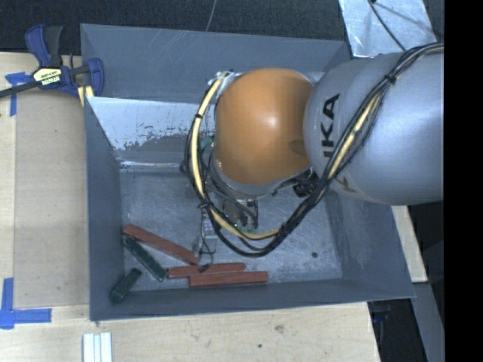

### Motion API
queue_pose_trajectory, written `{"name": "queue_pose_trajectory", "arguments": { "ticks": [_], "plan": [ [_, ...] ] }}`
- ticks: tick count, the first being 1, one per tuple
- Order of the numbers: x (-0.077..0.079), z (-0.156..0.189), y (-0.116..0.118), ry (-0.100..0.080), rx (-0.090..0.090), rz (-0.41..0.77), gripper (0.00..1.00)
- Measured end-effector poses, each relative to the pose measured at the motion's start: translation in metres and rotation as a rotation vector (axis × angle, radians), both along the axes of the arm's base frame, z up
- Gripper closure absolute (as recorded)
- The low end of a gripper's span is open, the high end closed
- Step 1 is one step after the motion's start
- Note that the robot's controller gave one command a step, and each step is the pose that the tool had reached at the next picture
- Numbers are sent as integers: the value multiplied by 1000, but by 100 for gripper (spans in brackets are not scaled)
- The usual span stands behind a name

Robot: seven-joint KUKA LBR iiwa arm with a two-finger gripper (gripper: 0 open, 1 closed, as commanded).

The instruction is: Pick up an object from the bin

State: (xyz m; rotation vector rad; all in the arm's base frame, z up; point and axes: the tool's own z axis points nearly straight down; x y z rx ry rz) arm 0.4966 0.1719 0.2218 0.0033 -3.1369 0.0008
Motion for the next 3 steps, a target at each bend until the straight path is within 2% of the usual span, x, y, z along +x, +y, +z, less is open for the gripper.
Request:
{"name": "queue_pose_trajectory", "arguments": {
  "ticks": [1,2,3],
  "plan": [
    [2,4,-1,-7,2,-2,0],
    [-1,-48,-16,-13,3,57,0],
    [5,-123,3,-11,2,170,0]
  ]
}}
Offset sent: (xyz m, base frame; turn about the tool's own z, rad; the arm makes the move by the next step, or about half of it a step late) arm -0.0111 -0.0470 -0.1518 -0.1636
